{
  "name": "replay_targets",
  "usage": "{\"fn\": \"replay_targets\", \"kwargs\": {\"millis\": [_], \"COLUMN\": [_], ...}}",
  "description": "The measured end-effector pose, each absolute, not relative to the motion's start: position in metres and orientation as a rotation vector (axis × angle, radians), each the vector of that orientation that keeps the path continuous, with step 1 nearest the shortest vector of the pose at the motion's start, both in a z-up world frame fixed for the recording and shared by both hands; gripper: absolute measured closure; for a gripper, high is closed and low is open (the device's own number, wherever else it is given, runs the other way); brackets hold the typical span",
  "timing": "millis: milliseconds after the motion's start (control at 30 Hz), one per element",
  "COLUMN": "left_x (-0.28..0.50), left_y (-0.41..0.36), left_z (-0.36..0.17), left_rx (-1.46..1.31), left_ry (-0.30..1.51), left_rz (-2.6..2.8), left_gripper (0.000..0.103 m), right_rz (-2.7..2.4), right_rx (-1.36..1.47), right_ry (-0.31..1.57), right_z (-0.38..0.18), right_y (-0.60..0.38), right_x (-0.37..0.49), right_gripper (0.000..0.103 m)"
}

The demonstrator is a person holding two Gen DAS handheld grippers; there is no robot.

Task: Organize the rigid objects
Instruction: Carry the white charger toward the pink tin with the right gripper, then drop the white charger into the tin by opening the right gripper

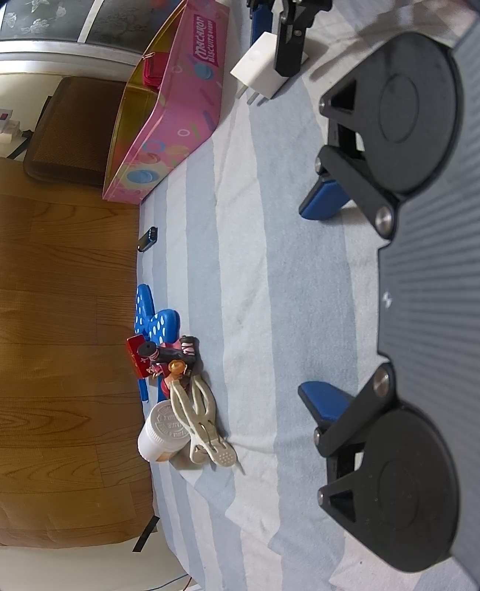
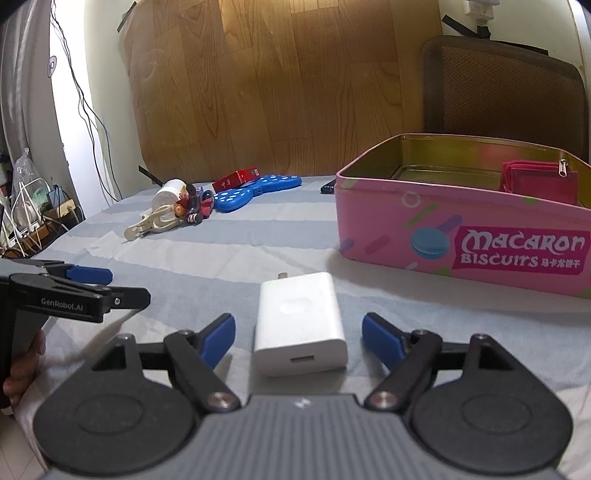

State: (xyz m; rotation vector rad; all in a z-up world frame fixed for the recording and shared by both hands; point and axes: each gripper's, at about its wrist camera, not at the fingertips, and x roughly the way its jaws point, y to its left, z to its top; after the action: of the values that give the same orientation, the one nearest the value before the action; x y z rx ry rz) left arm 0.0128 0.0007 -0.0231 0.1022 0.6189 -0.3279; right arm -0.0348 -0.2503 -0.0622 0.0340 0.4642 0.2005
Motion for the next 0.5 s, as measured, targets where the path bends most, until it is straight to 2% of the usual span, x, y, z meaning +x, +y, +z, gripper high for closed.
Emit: {"fn": "replay_targets", "kwargs": {"millis": [233, 433, 500], "left_x": [0.012, 0.001, 0.002], "left_y": [-0.001, -0.034, -0.046], "left_z": [-0.015, 0.009, 0.012], "left_rx": [0.032, -0.025, -0.051], "left_ry": [0.656, 0.661, 0.69], "left_rz": [-0.398, -0.615, -0.68], "left_gripper": [0.009, 0.009, 0.014], "right_rz": [0.221, 0.239, 0.242], "right_rx": [0.027, -0.015, -0.032], "right_ry": [0.485, 0.494, 0.491], "right_z": [-0.06, -0.061, -0.061], "right_y": [-0.254, -0.256, -0.254], "right_x": [-0.039, -0.046, -0.048], "right_gripper": [0.019, 0.019, 0.019]}}
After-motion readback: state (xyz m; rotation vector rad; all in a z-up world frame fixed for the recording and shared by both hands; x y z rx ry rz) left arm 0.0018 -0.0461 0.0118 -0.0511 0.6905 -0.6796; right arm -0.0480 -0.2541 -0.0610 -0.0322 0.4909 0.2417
